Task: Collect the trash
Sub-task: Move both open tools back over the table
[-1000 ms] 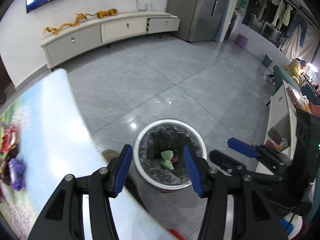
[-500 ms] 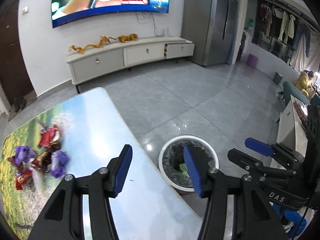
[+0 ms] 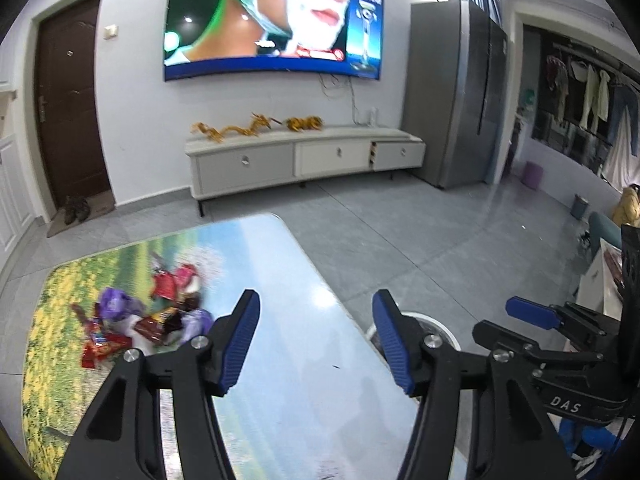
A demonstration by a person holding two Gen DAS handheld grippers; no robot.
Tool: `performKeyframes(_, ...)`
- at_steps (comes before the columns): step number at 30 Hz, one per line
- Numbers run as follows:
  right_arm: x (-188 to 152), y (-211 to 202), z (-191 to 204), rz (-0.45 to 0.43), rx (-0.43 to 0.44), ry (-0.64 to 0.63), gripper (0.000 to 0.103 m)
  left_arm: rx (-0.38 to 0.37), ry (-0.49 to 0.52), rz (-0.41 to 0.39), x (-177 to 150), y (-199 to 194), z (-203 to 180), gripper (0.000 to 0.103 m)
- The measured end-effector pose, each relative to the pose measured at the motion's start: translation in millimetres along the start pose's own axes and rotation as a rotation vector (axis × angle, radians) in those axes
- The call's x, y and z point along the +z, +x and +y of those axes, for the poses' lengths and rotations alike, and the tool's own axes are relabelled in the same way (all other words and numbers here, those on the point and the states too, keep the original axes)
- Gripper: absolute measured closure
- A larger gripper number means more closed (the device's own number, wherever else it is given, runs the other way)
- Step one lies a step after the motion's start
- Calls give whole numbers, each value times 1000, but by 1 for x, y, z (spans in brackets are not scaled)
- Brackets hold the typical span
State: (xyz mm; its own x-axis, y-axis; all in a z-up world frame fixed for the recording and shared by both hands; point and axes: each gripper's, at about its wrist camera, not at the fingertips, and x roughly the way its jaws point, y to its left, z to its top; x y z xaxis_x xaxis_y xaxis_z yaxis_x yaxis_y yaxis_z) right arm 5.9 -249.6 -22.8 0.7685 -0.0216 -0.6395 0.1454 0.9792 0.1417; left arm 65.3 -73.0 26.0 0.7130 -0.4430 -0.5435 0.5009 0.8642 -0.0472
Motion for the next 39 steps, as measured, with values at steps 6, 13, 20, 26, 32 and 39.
performKeyframes(6, 5, -5, 22, -5, 12, -44, 42, 35, -15, -79, -4, -25, 20, 46)
performKeyframes(13, 12, -10, 59, -12, 13, -115, 42, 46, -69, -130, -11, -44, 53, 46)
performKeyframes(20, 18, -18, 92, -24, 22, -157, 42, 88, -109, -179, -24, -64, 82, 46)
performKeyframes(26, 17, -21, 111, -17, 31, -187, 42, 126, -156, -177, -39, -73, 120, 46)
performKeyframes(32, 18, -9, 127, 9, 65, -204, 42, 168, -228, -88, -62, -65, 169, 46)
performKeyframes(39, 15, 18, 149, 57, 133, -237, 42, 235, -256, -19, -99, -65, 224, 46)
